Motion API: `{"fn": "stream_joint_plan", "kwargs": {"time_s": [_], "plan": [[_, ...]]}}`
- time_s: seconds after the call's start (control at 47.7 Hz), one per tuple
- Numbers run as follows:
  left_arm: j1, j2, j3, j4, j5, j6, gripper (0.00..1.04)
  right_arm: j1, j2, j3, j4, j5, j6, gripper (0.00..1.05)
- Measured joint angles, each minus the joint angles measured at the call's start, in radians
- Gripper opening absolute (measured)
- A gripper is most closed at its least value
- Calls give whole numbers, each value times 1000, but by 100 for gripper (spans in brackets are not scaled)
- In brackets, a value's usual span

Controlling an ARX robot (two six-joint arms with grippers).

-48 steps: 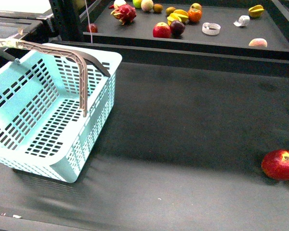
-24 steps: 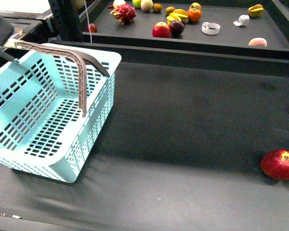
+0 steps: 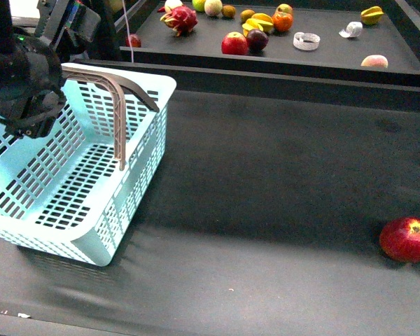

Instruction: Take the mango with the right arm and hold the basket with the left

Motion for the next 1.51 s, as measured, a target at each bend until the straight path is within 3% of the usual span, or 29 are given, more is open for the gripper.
{"fn": "stream_joint_plan", "kwargs": {"time_s": [0.294,0.671,0.818,1.007,1.237,1.51], "plan": [[16,120,149,-55,25,-34,95,0,0,0,0,0,0,96],[17,146,162,-55,44,-43,25,0,0,0,0,0,0,96],[14,129,140,-48,60,-97,7,0,0,0,0,0,0,96],[-21,2,40,-10,79,11,6,0,0,0,0,0,0,96],[-87,-175,-120,126,182,293,6,0,0,0,0,0,0,96],[-190,-317,-360,170,267,597,6,0,0,0,0,0,0,96]]}}
